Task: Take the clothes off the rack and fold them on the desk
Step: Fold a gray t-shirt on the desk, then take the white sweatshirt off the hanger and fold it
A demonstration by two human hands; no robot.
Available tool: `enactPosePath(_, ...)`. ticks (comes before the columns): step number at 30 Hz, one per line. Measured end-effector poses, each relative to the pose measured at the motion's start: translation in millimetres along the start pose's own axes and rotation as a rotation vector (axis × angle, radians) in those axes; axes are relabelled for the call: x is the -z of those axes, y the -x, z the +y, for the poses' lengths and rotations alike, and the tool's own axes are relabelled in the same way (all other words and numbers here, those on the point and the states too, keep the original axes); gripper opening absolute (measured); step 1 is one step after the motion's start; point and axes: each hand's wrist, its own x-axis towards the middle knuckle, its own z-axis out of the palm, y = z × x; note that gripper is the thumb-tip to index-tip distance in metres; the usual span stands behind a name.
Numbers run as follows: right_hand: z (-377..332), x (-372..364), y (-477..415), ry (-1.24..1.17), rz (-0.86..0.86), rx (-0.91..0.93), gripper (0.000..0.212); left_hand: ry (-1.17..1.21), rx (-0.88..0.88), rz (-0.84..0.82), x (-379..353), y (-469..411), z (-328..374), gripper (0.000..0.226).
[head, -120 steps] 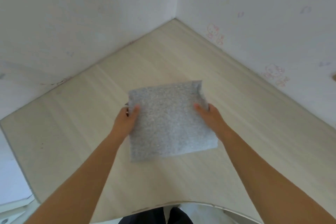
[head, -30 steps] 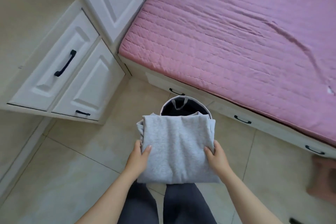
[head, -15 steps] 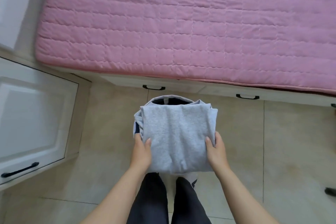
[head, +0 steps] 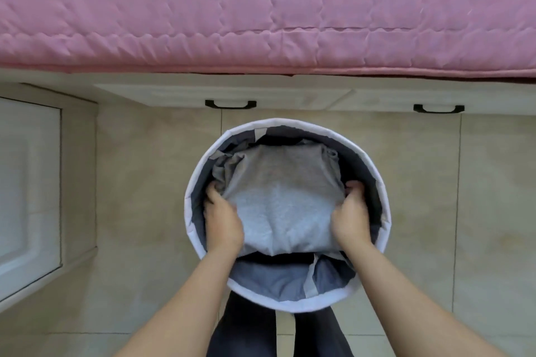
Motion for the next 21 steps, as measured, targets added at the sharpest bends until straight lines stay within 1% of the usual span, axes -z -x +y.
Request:
enactPosePath(1,-0.4,-3.2,3.5,0.124,0.032,0.151,0.051,-0.143,-0.167,0.067,-4.0,2.1,-1.9,0.073)
enactPosePath(2,-0.9,-5.2,6.8,0.276,0.043,0.324,0.057,-0.265,-0.362,0.098,-5.9,3.5,-1.9,0.087)
enactPosePath(3,2.1,-7.9,7.4,0.439,-0.009,0.481,0.064,-0.4,-0.545,0.063,-6.6,3.5,-1.7,0.1)
enactPosePath(4,5.2,-8.3,4.3,0.568,-0.127,0.58,0.07,-0.545,-0.667,-0.044,-5.2,0.7,-1.9,0.113)
enactPosePath(5,8.5,-6.4,-1.8,0.65,-0.276,0.599,0.078,-0.682,-0.72,-0.146,-2.8,-4.8,-3.4,0.123)
enactPosePath(6,12.6,-2.9,-9.6,0.695,-0.415,0.541,0.084,-0.787,-0.672,-0.246,0.2,-11.1,-5.3,0.13)
enactPosePath(7,16.0,-1.1,-18.6,0.727,-0.499,0.456,0.085,-0.857,-0.574,-0.297,2.0,-19.4,-6.4,0.136)
enactPosePath(8,18.5,-0.3,-26.2,0.773,-0.539,0.381,0.083,-0.914,-0.471,-0.326,2.8,-27.0,-7.0,0.14)
enactPosePath(9,18.3,-2.0,-31.9,0.835,-0.55,0.344,0.081,-0.979,-0.404,-0.351,1.6,-34.1,-5.5,0.143)
enactPosePath(11,14.4,-11.9,-40.2,0.916,-0.55,0.299,0.083,-1.085,-0.354,-0.394,-5.3,-45.9,-0.8,0.145)
enactPosePath(14,19.3,-30.4,-48.9,0.943,-0.505,0.262,0.087,-1.201,-0.355,-0.394,-20.8,-61.3,-2.2,0.148)
enactPosePath(17,33.3,-39.8,-50.7,0.958,-0.447,0.276,0.082,-1.249,-0.347,-0.392,-32.0,-63.2,-12.8,0.147)
enactPosePath(18,36.1,-41.9,-49.5,0.947,-0.44,0.272,0.08,-1.245,-0.336,-0.381,-34.0,-60.3,-14.9,0.143)
enactPosePath(19,33.0,-42.4,-49.4,0.926,-0.454,0.255,0.076,-1.217,-0.333,-0.365,-33.3,-57.8,-14.5,0.133)
enactPosePath(20,29.3,-40.3,-47.1,0.88,-0.463,0.21,0.071,-1.175,-0.346,-0.342,-30.5,-52.0,-14.1,0.112)
enactPosePath(21,22.1,-31.6,-41.8,0.84,-0.45,0.177,0.064,-1.12,-0.381,-0.3,-22.8,-43.0,-10.6,0.081)
